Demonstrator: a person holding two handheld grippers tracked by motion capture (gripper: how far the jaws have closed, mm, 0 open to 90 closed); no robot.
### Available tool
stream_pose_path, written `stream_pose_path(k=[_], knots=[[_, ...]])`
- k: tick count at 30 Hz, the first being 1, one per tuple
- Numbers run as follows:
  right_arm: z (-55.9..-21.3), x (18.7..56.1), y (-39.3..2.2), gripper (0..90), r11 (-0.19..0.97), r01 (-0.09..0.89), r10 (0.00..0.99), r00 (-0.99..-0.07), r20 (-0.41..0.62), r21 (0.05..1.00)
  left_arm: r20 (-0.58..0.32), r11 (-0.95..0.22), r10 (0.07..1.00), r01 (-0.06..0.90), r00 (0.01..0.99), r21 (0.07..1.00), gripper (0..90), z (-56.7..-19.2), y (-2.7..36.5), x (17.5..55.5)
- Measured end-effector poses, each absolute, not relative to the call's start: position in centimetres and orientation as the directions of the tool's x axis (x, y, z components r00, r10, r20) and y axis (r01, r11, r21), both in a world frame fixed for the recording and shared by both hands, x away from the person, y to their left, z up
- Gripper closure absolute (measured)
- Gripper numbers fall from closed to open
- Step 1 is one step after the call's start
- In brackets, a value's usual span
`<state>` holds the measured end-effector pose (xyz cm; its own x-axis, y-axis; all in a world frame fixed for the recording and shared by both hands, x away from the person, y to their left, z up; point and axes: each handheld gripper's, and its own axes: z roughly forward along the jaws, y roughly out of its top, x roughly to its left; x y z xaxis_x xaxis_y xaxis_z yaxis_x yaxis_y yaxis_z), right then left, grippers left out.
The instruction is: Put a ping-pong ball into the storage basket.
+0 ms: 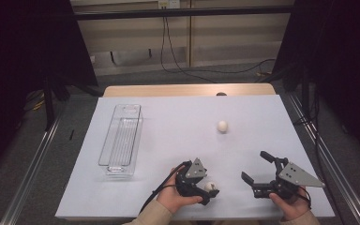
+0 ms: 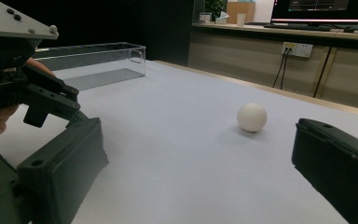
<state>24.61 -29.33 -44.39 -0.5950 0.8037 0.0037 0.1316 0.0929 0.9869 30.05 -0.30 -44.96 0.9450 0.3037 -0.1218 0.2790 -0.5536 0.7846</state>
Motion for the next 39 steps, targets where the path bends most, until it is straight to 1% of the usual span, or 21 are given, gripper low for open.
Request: stream_pose_path(k=[11,18,27,39], knots=[[-44.39,24.61,-29.31,2.1,0.094,0.132,0.804,-0.595,0.003,0.987,-0.124,-0.571,0.277,0.267,0.953,0.776,28.7,-45.06,-0.51,29.85],[-44.40,24.60,-29.29,2.1,0.094,0.133,0.803,-0.596,0.004,0.987,-0.135,-0.568,0.271,0.272,0.953,0.777,31.3,-45.10,-0.76,29.87],[-44.40,24.59,-29.27,2.1,0.094,0.133,0.802,-0.597,0.004,0.987,-0.132,-0.582,0.258,0.263,0.957,0.769,38.3,-45.13,-0.79,29.82],[-44.37,24.58,-29.32,2.1,0.093,0.132,0.803,-0.596,0.004,0.987,-0.134,-0.611,0.244,0.260,0.960,0.748,42.1,-45.28,-0.84,29.74]])
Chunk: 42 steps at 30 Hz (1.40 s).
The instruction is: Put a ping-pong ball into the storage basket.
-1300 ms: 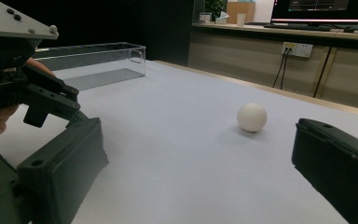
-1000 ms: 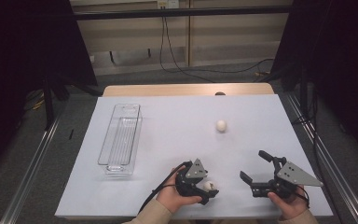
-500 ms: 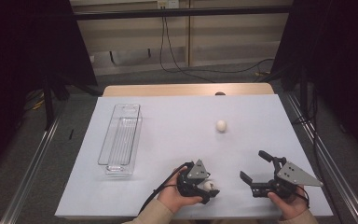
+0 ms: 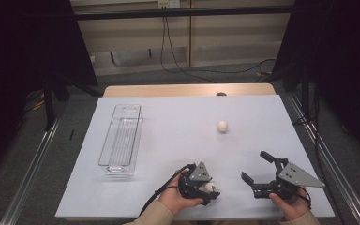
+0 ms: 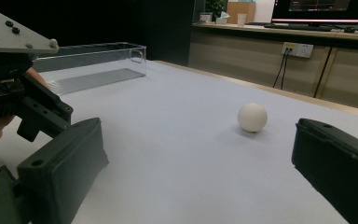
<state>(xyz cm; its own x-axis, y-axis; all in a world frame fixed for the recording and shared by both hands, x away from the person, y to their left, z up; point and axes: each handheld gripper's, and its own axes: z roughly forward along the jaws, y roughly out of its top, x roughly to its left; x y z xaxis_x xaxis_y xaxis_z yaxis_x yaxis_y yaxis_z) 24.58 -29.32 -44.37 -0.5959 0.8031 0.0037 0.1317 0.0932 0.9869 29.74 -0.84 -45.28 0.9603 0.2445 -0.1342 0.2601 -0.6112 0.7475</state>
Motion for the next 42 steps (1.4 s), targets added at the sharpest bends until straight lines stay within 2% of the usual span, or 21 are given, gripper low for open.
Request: stream_pose_path(k=[6,12,42], knots=[[-44.36,24.59,-29.34,2.1,0.094,0.131,0.803,-0.597,0.003,0.987,-0.130,-0.617,0.248,0.260,0.960,0.743,44.2,-45.40,-0.92,29.60],[-44.35,24.58,-29.35,2.1,0.093,0.130,0.803,-0.597,0.003,0.987,-0.128,-0.627,0.248,0.260,0.960,0.735,50.4,-45.39,-0.90,29.51],[-44.29,24.56,-29.37,2.4,0.095,0.128,0.803,-0.596,0.000,0.987,-0.217,-0.575,0.303,0.360,0.928,0.735,50.9,-44.78,-0.02,30.36]])
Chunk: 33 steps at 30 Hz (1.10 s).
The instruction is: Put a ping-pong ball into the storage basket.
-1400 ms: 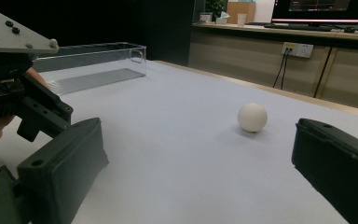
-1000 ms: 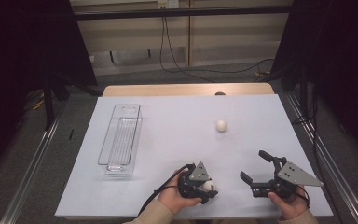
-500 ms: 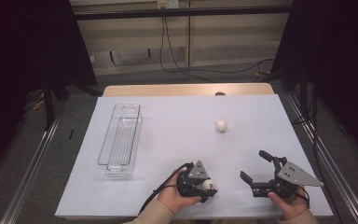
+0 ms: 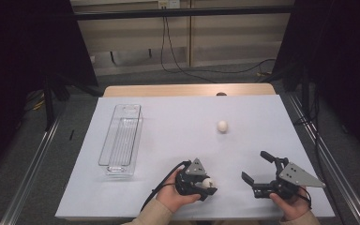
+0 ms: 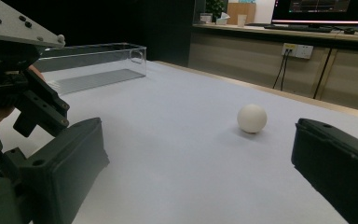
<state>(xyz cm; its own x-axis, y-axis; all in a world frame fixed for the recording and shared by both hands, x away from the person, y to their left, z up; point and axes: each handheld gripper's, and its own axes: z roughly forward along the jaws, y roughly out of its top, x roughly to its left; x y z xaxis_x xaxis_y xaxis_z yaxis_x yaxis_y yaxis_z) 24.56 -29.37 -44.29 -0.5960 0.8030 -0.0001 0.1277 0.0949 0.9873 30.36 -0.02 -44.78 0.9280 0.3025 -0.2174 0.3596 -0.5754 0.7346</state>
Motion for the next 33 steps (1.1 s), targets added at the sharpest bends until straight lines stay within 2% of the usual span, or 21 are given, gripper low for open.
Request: stream_pose_path(k=[33], knots=[[-44.3,24.7,-29.4,2.4,0.087,0.133,0.808,-0.589,0.008,0.987,-0.229,-0.531,0.351,0.395,0.908,0.750,50.9,-43.6,2.0,31.7]])
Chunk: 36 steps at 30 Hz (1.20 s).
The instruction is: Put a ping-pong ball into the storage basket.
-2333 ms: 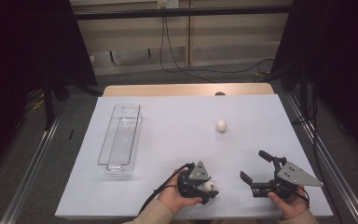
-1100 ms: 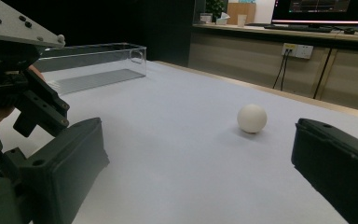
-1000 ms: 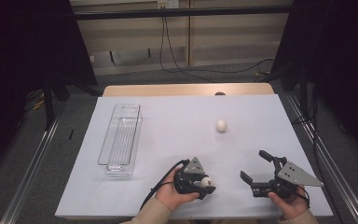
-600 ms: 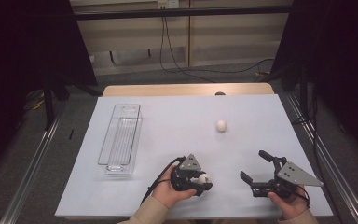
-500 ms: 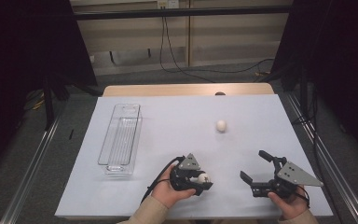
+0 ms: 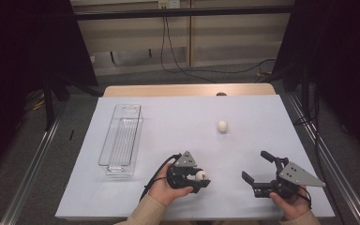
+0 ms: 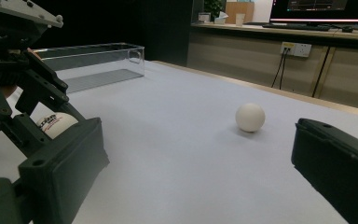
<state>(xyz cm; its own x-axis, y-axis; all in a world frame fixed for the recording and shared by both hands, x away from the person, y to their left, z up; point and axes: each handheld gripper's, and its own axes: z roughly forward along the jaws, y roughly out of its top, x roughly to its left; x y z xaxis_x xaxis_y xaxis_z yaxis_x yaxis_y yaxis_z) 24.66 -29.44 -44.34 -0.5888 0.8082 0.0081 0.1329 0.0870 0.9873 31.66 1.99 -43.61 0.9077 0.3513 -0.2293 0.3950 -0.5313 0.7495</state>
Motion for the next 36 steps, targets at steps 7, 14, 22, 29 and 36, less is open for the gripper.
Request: stream_pose_path(k=[7,14,22,29,36], knots=[[-44.3,24.7,-29.5,2.5,0.084,0.136,0.811,-0.584,0.012,0.987,-0.234,-0.531,0.355,0.401,0.905,0.747,50.8,-43.6,2.1,31.7],[-44.4,24.8,-29.5,2.5,0.083,0.141,0.814,-0.581,0.015,0.987,-0.227,-0.534,0.365,0.403,0.903,0.744,50.8,-43.5,2.5,31.9],[-44.4,24.7,-29.5,2.5,0.083,0.142,0.814,-0.581,0.016,0.986,-0.233,-0.524,0.376,0.413,0.897,0.745,50.9,-43.2,2.9,32.0],[-44.4,24.7,-29.5,2.5,0.082,0.142,0.813,-0.582,0.016,0.986,-0.235,-0.519,0.382,0.418,0.894,0.746,50.8,-43.0,3.2,32.2],[-44.4,24.7,-29.5,2.5,0.082,0.143,0.812,-0.583,0.017,0.986,-0.238,-0.510,0.390,0.424,0.889,0.748,50.8,-42.7,3.6,32.4]])
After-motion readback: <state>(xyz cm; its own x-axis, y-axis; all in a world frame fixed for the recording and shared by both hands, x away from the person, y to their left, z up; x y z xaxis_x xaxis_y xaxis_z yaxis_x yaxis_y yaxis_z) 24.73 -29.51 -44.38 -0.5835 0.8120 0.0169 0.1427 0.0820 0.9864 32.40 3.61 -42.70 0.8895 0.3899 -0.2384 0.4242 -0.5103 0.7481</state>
